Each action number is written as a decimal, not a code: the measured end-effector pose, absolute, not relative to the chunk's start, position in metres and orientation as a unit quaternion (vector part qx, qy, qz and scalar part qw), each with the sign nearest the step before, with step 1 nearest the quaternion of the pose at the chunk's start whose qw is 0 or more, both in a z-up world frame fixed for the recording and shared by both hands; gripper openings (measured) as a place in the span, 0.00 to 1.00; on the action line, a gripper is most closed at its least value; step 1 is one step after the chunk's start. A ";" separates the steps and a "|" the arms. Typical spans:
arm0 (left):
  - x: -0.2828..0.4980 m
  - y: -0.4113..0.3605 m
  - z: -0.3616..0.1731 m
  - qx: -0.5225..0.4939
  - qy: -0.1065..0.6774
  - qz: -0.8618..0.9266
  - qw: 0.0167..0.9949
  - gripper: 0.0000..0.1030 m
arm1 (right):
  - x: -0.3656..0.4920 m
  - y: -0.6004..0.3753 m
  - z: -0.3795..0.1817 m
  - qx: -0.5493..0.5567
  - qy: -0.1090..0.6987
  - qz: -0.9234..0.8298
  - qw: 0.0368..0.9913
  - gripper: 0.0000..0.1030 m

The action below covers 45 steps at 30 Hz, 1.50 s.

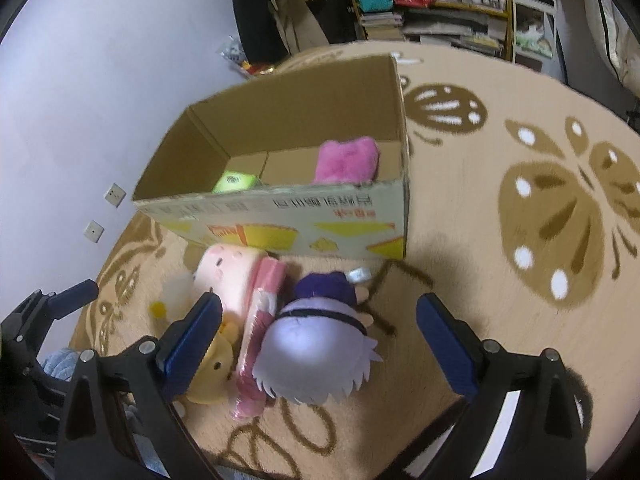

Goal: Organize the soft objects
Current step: 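Grasp the yellow plush with the left tool while the right tool grasps the purple-haired doll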

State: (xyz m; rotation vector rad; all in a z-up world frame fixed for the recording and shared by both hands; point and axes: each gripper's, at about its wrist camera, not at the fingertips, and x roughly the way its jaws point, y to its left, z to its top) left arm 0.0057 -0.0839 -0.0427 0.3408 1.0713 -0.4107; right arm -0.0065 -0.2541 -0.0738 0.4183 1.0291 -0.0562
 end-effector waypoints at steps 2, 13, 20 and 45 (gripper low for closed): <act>0.006 -0.086 -0.046 0.157 0.510 -0.201 0.822 1.00 | -0.005 -0.254 -0.079 0.203 0.495 -0.026 0.845 0.99; 0.005 -0.095 -0.061 0.172 0.529 -0.212 0.803 0.98 | -0.001 -0.247 -0.102 0.190 0.535 -0.023 0.823 0.86; 0.004 -0.103 -0.077 0.201 0.544 -0.206 0.788 0.87 | 0.002 -0.243 -0.109 0.186 0.545 -0.017 0.817 0.86; 0.000 -0.100 -0.066 0.164 0.552 -0.258 0.776 0.32 | 0.009 -0.228 -0.108 0.172 0.544 0.001 0.821 0.59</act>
